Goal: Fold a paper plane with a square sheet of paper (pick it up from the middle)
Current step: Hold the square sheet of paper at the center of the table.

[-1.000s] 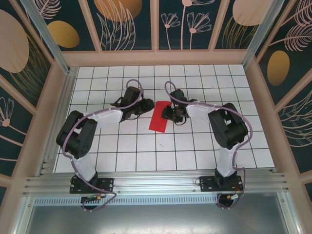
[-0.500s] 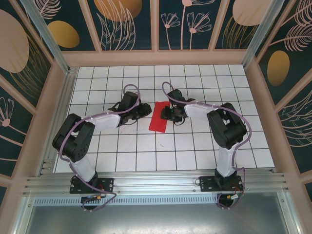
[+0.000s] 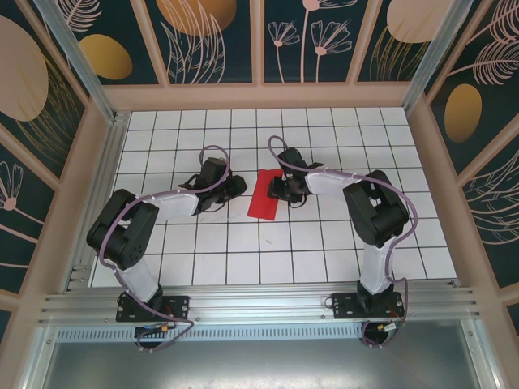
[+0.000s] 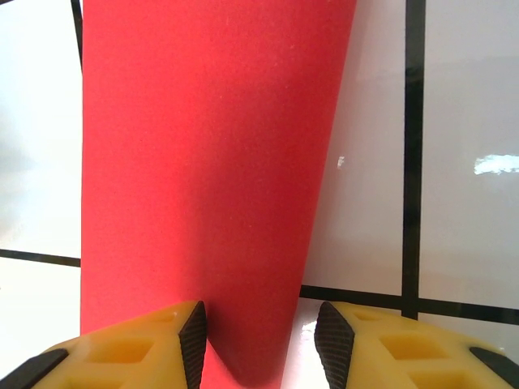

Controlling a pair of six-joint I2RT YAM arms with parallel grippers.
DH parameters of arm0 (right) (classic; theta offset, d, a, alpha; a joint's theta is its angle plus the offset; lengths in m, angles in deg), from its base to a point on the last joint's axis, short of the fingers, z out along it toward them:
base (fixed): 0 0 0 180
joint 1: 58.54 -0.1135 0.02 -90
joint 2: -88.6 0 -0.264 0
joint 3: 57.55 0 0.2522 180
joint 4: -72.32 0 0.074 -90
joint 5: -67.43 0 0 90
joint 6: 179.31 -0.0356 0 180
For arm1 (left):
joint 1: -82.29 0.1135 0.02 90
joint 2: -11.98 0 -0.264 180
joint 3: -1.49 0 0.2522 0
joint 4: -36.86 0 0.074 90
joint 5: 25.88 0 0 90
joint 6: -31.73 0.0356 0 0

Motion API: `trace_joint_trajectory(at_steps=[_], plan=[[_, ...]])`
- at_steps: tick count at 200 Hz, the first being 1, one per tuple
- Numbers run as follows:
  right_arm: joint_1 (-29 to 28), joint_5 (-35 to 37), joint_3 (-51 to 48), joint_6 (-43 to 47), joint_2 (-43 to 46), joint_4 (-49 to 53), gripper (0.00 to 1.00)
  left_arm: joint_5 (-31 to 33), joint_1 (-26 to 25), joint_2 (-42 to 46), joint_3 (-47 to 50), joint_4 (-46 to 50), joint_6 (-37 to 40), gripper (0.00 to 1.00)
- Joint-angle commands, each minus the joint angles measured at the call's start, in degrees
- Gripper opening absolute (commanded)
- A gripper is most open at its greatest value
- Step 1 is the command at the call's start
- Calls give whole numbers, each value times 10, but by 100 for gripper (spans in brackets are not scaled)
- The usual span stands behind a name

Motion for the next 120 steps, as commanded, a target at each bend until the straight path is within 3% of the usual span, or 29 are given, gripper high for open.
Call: trace_joint_trajectory(at_steps=[1, 120], plan=[[6, 57, -10, -6, -42, 33, 46, -6, 3, 7, -4, -19, -4, 38], [7, 65, -4, -18, -56, 46, 45, -48, 4, -7, -13, -27, 5, 38]])
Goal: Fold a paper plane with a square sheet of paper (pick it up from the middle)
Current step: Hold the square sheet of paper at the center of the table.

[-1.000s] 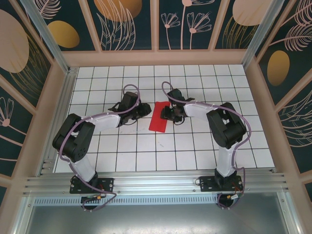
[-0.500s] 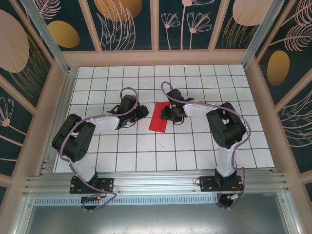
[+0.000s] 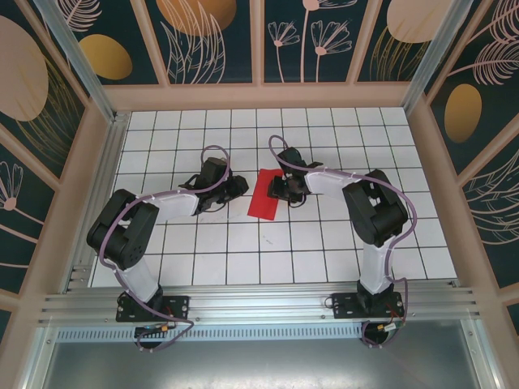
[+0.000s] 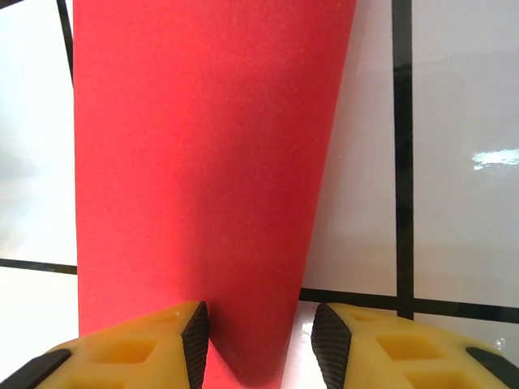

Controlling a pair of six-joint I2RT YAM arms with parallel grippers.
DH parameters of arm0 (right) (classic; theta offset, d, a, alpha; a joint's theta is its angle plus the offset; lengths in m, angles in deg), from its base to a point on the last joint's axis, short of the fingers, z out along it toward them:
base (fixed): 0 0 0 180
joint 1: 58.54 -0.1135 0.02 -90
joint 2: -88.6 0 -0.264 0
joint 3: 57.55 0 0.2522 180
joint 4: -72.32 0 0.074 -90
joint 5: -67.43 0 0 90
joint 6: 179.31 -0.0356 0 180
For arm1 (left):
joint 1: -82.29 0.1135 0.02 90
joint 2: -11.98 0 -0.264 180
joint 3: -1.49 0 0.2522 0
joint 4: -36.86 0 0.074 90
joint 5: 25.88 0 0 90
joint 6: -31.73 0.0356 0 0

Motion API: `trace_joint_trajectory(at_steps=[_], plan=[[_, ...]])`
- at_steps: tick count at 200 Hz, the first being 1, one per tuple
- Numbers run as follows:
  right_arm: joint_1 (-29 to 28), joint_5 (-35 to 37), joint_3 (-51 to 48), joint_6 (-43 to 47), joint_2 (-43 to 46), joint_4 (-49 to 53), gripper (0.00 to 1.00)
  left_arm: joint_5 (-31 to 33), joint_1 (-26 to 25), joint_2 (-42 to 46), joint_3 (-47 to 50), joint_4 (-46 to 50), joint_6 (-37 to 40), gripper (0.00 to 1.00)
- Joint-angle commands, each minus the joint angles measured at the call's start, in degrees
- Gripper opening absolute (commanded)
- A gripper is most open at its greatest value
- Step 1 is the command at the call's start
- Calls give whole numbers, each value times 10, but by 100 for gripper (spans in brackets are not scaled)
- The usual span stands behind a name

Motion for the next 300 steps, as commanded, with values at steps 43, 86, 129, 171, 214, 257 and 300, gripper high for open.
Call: trace_joint_trajectory(at_steps=[43, 86, 129, 171, 214, 257, 300], plan=[[7, 65, -9, -5, -54, 40, 45, -90, 2, -40, -34, -38, 18, 28], [7, 64, -11, -2, -58, 39, 46, -120, -4, -78, -51, -43, 21, 20], [5, 61, -6, 8, -62, 40, 48, -116, -5, -88, -51, -44, 15, 19], [4, 60, -7, 11, -63, 39, 47, -122, -5, -94, -67, -45, 15, 19], [3, 59, -7, 16, -65, 37, 48, -131, -7, -106, -80, -45, 16, 19], [1, 56, -5, 20, -70, 35, 48, -133, -8, -119, -93, -43, 16, 19], [0, 57, -7, 22, -71, 34, 48, -137, -9, -130, -100, -42, 18, 19]])
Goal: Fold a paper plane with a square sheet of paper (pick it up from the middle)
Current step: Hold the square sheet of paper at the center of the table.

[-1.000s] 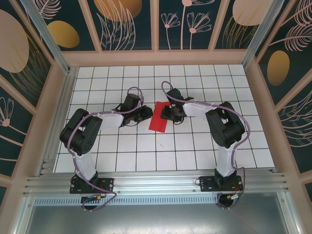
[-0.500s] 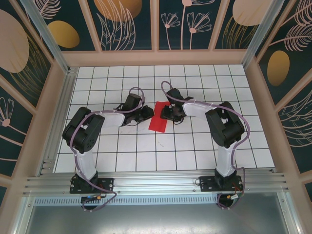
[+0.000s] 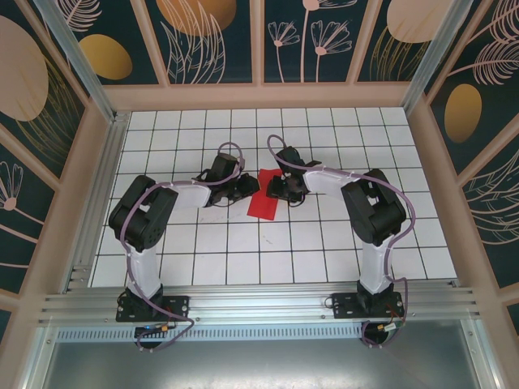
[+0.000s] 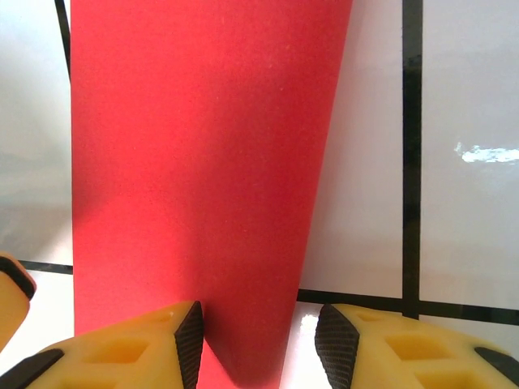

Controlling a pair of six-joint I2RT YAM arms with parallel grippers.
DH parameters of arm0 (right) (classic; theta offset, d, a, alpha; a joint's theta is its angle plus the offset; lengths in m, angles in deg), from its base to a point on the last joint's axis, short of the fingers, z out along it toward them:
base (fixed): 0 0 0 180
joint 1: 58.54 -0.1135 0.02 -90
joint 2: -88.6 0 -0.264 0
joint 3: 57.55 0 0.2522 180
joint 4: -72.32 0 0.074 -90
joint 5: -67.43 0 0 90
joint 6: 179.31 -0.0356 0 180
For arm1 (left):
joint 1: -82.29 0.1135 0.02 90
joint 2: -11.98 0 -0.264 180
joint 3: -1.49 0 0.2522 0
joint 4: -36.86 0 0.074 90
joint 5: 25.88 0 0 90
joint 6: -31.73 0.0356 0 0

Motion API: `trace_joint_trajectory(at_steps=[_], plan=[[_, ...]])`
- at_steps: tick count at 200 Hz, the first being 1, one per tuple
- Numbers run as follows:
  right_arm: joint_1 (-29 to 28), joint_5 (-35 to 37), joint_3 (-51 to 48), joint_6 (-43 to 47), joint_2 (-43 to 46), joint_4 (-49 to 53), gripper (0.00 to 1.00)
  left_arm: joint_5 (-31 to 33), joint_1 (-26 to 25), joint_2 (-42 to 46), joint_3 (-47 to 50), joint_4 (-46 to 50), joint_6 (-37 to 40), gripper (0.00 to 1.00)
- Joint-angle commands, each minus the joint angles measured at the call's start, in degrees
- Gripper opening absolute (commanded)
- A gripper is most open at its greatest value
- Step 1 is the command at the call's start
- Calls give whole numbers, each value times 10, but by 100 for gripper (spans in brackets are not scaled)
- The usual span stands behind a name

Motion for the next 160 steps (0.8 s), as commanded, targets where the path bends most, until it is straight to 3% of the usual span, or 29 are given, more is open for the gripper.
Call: trace_joint_trajectory(at_steps=[1, 104, 160], plan=[[3, 54, -20, 17, -62, 19, 48, -13, -4, -17, -18, -11, 7, 19], [3, 55, -19, 16, -65, 21, 48, -19, -9, -49, -36, 11, 19, 17], [2, 50, -17, 13, -61, 19, 48, 23, -10, -63, -45, 76, 38, 12]])
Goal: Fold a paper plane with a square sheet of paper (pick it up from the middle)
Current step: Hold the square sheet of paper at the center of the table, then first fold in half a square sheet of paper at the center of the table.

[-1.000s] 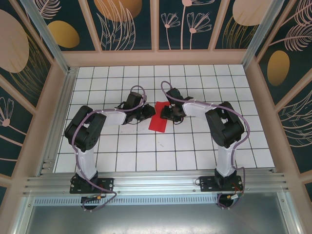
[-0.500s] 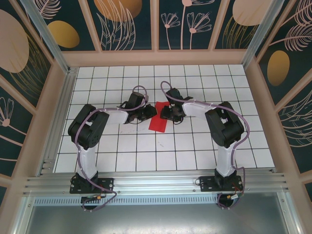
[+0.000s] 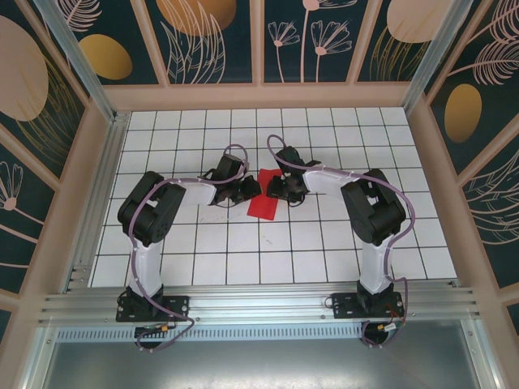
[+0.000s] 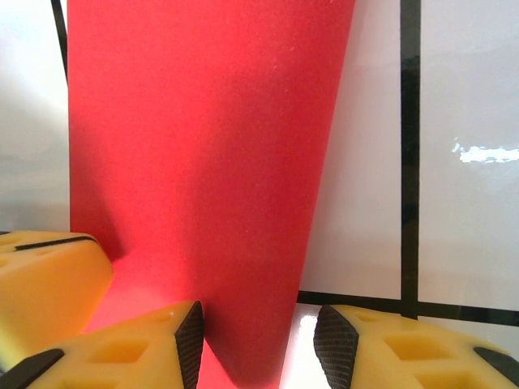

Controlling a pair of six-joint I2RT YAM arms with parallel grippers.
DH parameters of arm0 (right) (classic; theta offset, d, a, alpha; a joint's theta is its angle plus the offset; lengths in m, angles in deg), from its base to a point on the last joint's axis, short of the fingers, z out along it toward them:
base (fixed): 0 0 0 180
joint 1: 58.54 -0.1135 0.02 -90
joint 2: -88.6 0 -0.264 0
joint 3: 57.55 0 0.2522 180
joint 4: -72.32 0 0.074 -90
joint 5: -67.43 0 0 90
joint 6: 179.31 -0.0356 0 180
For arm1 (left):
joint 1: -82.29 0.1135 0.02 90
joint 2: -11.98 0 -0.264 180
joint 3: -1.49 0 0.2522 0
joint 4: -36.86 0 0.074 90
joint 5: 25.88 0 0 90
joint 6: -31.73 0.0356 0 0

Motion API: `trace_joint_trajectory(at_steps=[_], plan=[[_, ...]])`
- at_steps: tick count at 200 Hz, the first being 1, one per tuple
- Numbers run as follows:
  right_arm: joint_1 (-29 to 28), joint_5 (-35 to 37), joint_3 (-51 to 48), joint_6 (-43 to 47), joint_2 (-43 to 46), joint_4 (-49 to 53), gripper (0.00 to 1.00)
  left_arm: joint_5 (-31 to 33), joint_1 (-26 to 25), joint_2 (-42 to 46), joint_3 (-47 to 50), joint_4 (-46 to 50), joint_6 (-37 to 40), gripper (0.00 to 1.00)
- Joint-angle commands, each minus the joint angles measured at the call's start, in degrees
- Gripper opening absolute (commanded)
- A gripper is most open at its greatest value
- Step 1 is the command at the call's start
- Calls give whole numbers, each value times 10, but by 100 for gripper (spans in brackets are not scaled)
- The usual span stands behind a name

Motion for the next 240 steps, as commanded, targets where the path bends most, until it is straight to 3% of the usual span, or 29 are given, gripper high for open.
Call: trace_joint_trajectory(at_steps=[1, 47, 67, 107, 125, 149, 188, 240], plan=[[2, 47, -21, 14, -58, 15, 48, 21, -3, -17, -12, 45, 22, 11], [3, 34, -11, 10, -44, 15, 49, 53, -6, -30, -24, 92, 37, 8], [10, 1, -14, 2, -1, -7, 51, 66, -6, -32, -24, 106, 41, 7], [13, -1, -29, -16, 100, -34, 54, 73, -7, -35, -17, 110, 41, 5], [14, -46, -41, -12, 114, -56, 55, 74, -8, -36, -15, 108, 40, 4], [13, -113, -45, -14, 93, -86, 43, 76, -8, -37, -13, 106, 38, 3], [14, -137, -27, -18, 41, -84, 16, 80, -8, -39, -11, 108, 36, 2], [13, -167, -45, -8, 5, -86, 12, 91, -8, -41, -7, 112, 33, 2]])
